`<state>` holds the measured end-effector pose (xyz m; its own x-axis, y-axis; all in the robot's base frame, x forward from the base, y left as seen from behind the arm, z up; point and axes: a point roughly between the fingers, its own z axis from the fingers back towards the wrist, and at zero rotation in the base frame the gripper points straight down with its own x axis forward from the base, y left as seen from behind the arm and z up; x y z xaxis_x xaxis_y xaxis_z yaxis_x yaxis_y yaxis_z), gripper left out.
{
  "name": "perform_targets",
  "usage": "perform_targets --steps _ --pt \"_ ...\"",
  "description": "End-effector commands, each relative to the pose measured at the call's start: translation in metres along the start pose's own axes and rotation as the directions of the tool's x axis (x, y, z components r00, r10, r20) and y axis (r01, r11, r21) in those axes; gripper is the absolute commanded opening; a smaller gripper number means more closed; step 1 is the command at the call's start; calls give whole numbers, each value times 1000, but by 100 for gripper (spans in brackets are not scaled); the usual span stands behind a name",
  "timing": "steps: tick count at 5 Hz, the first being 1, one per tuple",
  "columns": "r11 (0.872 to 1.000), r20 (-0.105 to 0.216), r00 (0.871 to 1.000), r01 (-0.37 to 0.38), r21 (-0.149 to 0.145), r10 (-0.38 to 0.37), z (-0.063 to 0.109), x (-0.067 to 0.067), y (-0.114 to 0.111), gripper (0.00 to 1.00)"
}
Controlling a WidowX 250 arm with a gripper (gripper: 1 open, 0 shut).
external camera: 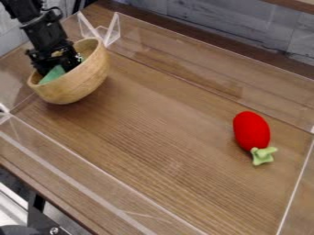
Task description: Put the green object in the brown bowl
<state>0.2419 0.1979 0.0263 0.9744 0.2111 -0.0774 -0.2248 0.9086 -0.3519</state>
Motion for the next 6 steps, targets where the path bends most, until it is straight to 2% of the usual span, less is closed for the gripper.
perform_targets --steps 1,2,5,6 --pt "1000 -49 999 -13 -11 12 9 -14 -2 100" --pt "1000 -70 997 21 -12 -22 21 -15 -9 100" --pt "995 -115 989 94 -23 -96 17 6 -49 100" --pt "999 -99 994 46 -22 -48 21 5 -37 100"
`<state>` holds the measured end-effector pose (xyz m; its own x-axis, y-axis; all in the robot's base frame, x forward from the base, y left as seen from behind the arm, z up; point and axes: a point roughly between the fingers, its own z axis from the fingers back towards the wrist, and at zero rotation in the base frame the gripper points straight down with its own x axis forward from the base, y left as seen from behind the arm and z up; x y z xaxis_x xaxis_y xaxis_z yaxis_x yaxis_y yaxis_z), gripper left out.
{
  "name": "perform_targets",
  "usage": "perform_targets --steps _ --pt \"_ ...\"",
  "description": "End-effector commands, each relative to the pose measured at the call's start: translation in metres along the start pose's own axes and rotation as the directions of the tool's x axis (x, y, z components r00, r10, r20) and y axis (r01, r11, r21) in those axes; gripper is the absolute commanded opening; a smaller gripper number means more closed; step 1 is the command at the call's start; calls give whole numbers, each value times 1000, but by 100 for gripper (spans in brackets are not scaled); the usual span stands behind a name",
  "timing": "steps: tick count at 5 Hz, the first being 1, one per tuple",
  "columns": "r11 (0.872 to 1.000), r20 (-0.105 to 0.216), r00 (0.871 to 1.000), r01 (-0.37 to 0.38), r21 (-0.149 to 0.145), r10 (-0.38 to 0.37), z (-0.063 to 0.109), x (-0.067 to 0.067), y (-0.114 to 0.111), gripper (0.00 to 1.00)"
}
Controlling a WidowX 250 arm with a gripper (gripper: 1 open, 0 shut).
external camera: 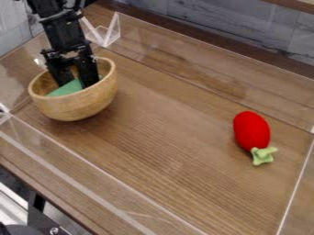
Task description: Put the green object in the brown bowl
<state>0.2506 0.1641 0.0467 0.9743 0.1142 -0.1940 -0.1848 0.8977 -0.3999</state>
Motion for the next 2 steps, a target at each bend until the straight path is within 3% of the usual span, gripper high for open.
perform_targets --steps 1,2 --pt "999 64 997 -44 21 43 20 2 12 100" --pt "996 88 992 -92 10 91 36 12 7 100"
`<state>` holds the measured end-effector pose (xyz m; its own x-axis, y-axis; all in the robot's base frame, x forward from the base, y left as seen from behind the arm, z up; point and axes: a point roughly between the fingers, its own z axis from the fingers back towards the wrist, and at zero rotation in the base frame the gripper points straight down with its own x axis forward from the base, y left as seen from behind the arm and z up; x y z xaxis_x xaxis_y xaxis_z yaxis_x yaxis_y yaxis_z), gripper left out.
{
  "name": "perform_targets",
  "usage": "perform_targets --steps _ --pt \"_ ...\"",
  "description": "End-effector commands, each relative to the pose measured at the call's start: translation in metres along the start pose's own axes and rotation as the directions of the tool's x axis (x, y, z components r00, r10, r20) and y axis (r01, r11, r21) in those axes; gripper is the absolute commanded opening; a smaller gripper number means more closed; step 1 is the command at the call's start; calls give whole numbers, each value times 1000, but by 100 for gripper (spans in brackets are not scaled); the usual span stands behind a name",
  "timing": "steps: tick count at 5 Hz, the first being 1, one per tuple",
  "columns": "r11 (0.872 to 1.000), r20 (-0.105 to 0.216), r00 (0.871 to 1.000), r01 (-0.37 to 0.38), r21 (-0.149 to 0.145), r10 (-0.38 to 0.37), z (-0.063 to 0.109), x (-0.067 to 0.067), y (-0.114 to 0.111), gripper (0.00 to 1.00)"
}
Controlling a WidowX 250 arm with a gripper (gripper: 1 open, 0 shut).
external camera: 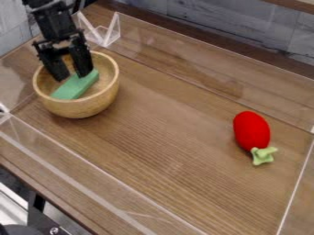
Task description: Put the green object in the brown bowl
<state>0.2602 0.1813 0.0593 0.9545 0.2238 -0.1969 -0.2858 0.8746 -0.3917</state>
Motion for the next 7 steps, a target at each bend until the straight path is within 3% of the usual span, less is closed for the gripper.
perform_targets --steps 1,3,7 --pt "1000 74 997 -25 9 25 35 14 -16 100" --pt "994 122 986 -111 -23 113 56 6 -36 100" --pt "991 136 982 -129 -33 132 41 30 -70 100"
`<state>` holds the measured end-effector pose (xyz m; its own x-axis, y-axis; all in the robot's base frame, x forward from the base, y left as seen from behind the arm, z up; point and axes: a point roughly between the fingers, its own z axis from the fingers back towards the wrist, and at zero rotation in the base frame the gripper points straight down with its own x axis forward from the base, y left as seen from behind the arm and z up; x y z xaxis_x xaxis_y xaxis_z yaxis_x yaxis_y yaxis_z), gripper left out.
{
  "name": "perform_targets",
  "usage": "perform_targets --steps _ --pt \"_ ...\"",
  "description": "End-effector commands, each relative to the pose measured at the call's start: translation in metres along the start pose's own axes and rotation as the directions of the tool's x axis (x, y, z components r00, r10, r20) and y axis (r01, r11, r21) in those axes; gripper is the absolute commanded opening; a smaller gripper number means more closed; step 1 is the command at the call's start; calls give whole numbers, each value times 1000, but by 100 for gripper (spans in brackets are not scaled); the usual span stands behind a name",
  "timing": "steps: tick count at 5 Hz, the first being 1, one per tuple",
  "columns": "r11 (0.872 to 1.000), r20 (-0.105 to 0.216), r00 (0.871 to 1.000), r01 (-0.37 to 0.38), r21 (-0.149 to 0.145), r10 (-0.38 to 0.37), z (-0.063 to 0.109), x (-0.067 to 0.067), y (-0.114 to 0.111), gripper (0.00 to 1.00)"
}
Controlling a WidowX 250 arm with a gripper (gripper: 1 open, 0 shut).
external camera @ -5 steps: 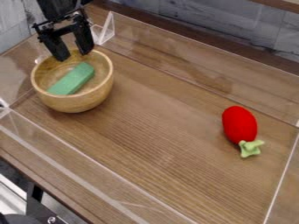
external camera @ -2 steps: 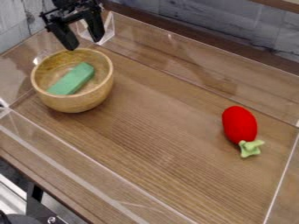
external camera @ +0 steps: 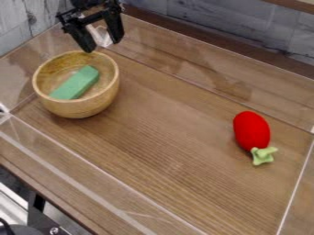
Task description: Put the green object in the brown bowl
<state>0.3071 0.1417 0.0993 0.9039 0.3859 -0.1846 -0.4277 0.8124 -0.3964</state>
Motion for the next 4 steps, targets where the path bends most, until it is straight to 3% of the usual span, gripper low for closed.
perform_targets --steps 1,2,4 --pt "999 54 998 40 12 -40 18 19 0 100" --pt "998 50 997 57 17 -57 17 36 8 100" --pt "984 52 983 173 37 -174 15 31 -4 100"
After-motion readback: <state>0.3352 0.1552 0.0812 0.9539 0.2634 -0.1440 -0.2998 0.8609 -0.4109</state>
